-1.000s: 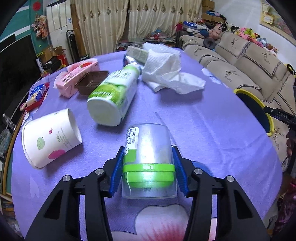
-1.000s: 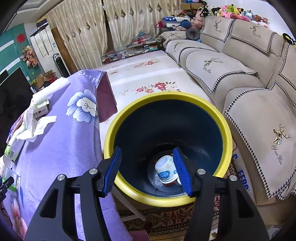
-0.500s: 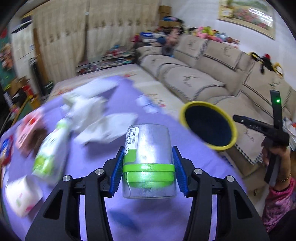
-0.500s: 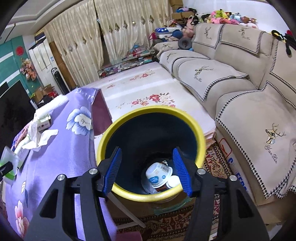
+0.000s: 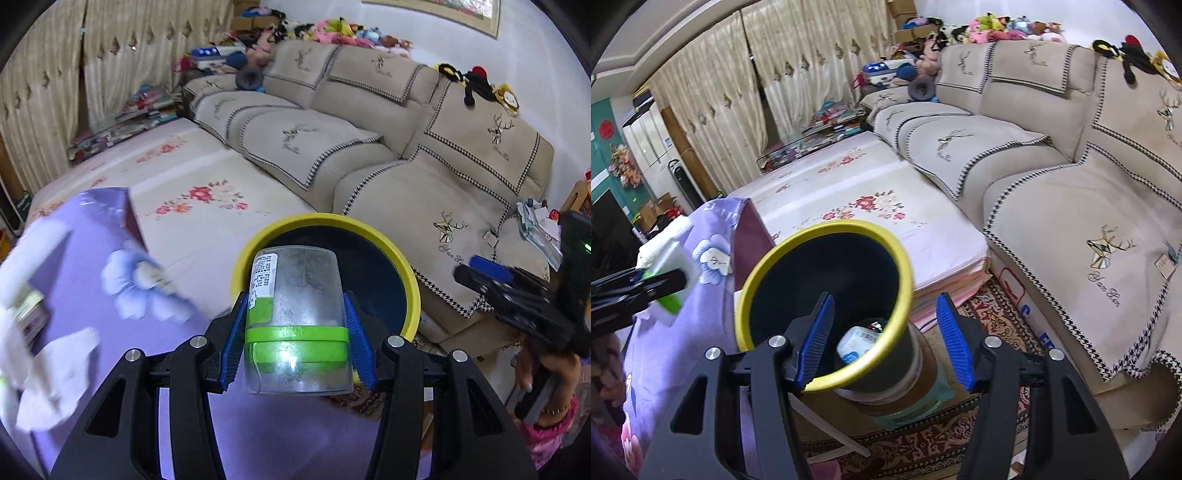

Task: Collect trash
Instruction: 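Carry the clear green-banded cup over the bin and open the left gripper, then grasp the white tissues with the right gripper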

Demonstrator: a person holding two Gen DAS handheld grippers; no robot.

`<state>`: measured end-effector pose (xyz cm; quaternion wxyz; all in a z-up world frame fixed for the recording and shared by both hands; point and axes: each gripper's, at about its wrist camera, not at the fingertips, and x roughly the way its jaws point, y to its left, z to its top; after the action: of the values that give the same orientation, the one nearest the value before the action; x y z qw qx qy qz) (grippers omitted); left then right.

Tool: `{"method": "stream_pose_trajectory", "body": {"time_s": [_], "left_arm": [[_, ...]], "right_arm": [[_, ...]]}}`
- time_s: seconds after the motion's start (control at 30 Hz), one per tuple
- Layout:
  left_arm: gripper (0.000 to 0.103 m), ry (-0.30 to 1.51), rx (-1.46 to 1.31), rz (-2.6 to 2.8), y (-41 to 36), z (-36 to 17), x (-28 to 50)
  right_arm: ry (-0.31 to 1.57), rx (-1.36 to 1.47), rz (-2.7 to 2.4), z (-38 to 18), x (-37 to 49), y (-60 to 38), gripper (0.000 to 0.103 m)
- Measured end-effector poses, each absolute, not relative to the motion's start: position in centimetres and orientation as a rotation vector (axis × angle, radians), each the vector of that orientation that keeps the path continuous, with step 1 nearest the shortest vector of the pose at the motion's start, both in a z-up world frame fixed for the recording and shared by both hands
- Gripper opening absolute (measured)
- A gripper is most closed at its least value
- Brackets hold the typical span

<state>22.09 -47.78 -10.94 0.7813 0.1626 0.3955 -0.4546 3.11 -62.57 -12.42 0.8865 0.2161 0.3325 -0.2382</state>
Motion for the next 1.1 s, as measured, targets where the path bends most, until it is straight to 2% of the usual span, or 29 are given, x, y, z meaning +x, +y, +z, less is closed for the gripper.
{"method": "stream_pose_trajectory", "body": {"time_s": [0.17, 0.27, 0.4, 0.73, 1.1], "left_arm": [[0.05, 0.886, 0.374, -0.979, -52.2, -13.0, 23.7], [0.069, 0.863, 0.374, -0.945, -53.5, -13.2, 24.3], [0.07, 0.812, 0.347, -0.94, -51.8, -11.1, 23.9], [0.081, 0.66, 0.151, -0.812, -35.8, -3.7, 20.9], [0.083, 0.532, 0.107, -0.442, -16.0, -2.2, 16.8]], "right_arm": [[0.694, 0.464, -0.52, -12.7, 2.3, -63.5, 0.056], [0.692, 0.472, -0.521, -12.8, 2.0, -63.6, 0.058], [0.692, 0.471, -0.504, -12.7, 2.3, -63.2, 0.058], [0.721, 0.44, -0.391, -12.9, 5.3, -59.2, 0.058], [0.75, 0.287, -0.111, -10.3, 13.5, -48.5, 0.058]]}}
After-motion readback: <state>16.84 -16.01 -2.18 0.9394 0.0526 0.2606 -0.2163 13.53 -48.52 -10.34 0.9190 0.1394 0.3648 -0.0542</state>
